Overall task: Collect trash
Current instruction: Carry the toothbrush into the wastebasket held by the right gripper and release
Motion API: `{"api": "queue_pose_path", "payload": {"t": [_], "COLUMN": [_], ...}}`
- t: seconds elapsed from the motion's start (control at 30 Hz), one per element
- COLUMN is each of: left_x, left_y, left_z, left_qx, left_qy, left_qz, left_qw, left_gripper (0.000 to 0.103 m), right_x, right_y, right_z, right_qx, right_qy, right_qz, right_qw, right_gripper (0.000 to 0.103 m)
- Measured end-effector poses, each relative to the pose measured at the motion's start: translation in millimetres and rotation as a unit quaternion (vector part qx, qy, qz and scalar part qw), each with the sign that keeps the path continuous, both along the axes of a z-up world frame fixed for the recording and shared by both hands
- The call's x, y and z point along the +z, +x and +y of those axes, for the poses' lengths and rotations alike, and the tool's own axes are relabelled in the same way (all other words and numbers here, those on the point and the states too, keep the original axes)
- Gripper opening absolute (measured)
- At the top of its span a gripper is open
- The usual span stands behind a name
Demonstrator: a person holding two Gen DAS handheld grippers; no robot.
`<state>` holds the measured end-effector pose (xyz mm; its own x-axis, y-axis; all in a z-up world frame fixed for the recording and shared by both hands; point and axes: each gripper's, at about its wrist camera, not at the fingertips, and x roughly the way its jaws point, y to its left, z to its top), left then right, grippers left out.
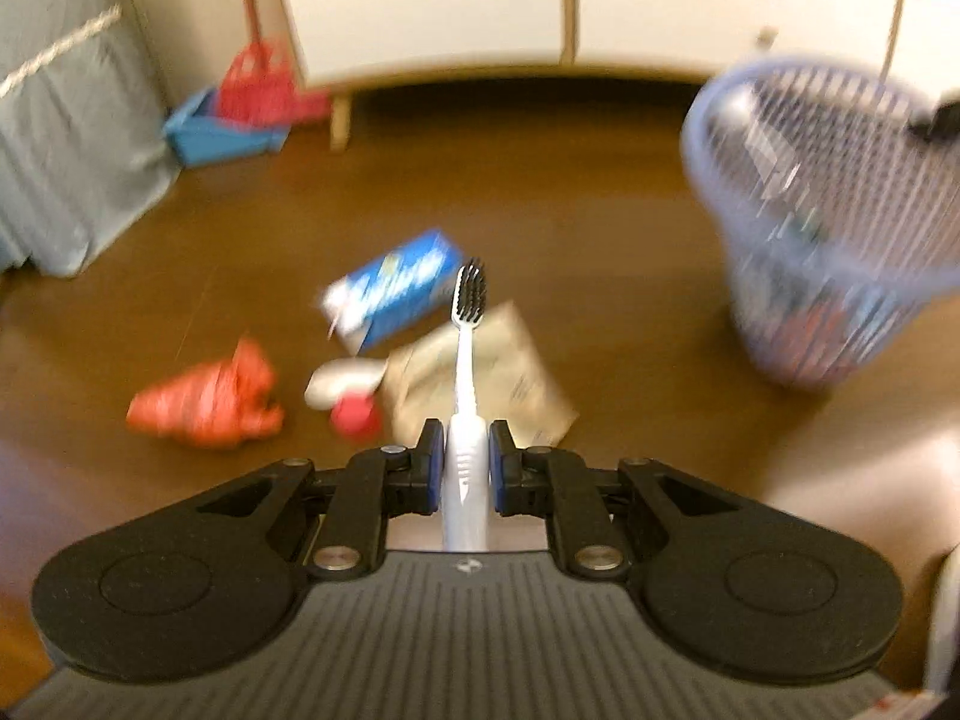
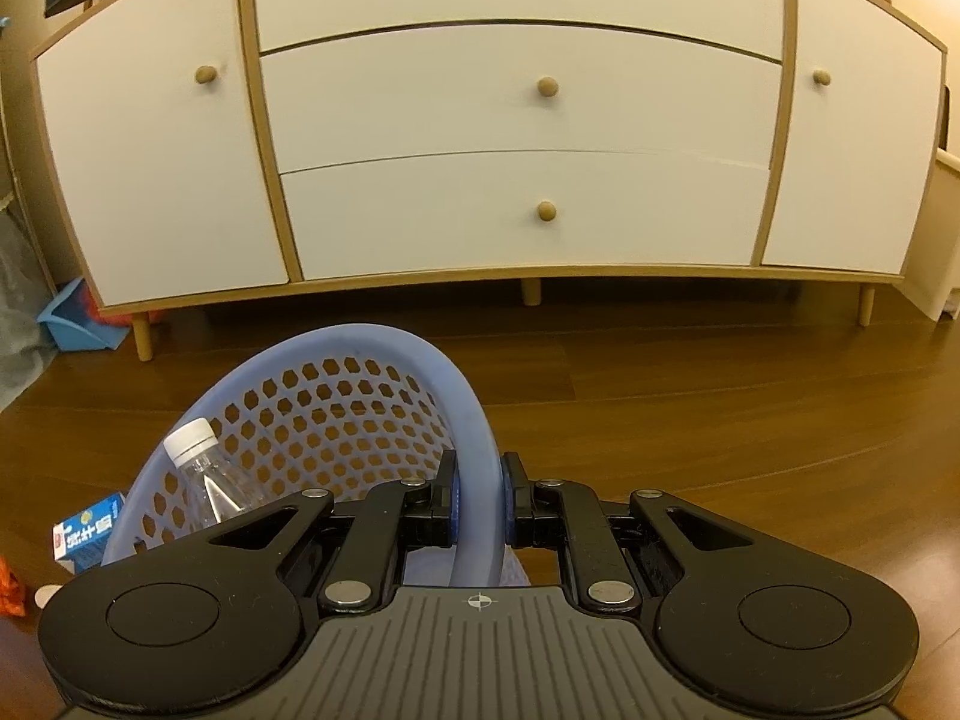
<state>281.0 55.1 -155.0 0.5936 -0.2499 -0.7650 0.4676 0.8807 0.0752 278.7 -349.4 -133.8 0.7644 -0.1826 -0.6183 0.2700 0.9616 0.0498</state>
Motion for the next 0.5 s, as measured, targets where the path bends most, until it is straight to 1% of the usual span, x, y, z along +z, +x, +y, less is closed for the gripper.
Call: {"api": "queue_pose_path", "payload": {"t": [0.1,0.23,0.33,0.5], "left_x": [30,58,73,87], "left_y": [1,4,8,6], "left_z": [-18,-41,-65,-101], "left_qx": [-0.016,-0.04,-0.064,-0.093], "left_qy": [-0.043,-0.094,-0.126,-0.169], "left_qz": [-0.017,-0.032,-0.044,-0.052], "left_qw": [0.9988,0.9942,0.989,0.9799], "left_gripper": [0.012,0.012,0.012,0.012], "right_x": [0,0,0,0], "right_y": [1,1,0,5], "right_z": [0,1,3,-2], "right_qx": [0.006,0.012,0.017,0.023], "right_qy": [-0.002,-0.006,-0.01,-0.013], "right_qz": [0.001,0.004,0.004,0.004], "right_qw": [1.0,1.0,1.0,1.0], "right_gripper": [0.01,0.01,0.01,0.01]}}
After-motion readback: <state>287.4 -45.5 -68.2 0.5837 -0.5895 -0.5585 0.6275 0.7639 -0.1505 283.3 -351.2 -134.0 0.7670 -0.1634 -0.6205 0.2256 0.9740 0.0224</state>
